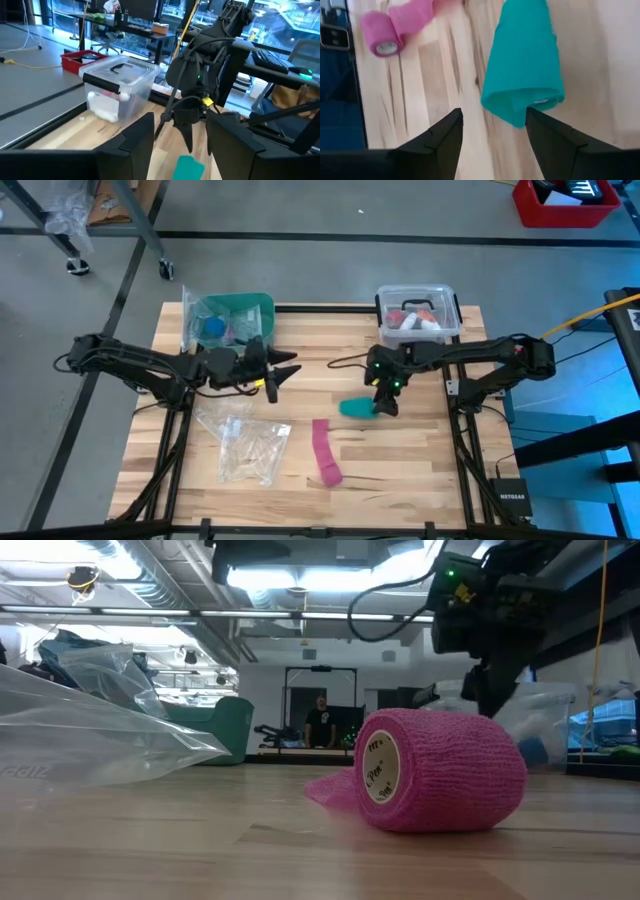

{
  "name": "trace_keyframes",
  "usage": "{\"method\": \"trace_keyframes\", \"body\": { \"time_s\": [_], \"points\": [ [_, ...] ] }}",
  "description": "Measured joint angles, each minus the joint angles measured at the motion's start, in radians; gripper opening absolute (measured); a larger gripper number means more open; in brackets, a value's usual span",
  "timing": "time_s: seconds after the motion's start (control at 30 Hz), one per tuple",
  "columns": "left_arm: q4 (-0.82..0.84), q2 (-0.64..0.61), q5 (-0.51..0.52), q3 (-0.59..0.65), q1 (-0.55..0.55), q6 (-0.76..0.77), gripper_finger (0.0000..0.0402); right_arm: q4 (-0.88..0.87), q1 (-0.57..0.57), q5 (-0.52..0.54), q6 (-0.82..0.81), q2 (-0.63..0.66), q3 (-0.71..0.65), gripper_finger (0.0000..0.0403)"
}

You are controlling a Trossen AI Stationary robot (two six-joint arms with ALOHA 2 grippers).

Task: Roll bandage
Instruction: Roll the green bandage

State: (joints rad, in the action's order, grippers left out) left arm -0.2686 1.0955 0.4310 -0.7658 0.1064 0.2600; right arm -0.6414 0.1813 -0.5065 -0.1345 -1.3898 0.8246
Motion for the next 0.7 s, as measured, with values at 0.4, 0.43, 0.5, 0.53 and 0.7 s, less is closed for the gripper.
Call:
{"method": "trace_keyframes", "body": {
  "time_s": [0.4,0.43,0.5,0.53,0.7],
  "points": [
    [0.085,0.01,0.0,0.0,0.011,0.042,0.0171,-0.194,-0.083,0.045,-0.017,-0.002,0.0,0.0217],
    [0.08,0.015,0.0,0.0,0.014,0.042,0.0171,-0.189,-0.085,0.045,-0.016,-0.002,0.0,0.0217],
    [0.049,0.047,-0.003,-0.001,0.025,0.045,0.0171,-0.174,-0.085,0.045,-0.016,-0.002,0.0,0.0217],
    [0.026,0.075,-0.013,-0.001,0.033,0.045,0.0171,-0.165,-0.084,0.045,-0.017,-0.002,0.0,0.0217],
    [-0.103,0.282,-0.049,0.0,0.071,0.045,0.0163,-0.104,-0.083,0.045,-0.018,-0.002,0.0,0.0217]
  ]
}}
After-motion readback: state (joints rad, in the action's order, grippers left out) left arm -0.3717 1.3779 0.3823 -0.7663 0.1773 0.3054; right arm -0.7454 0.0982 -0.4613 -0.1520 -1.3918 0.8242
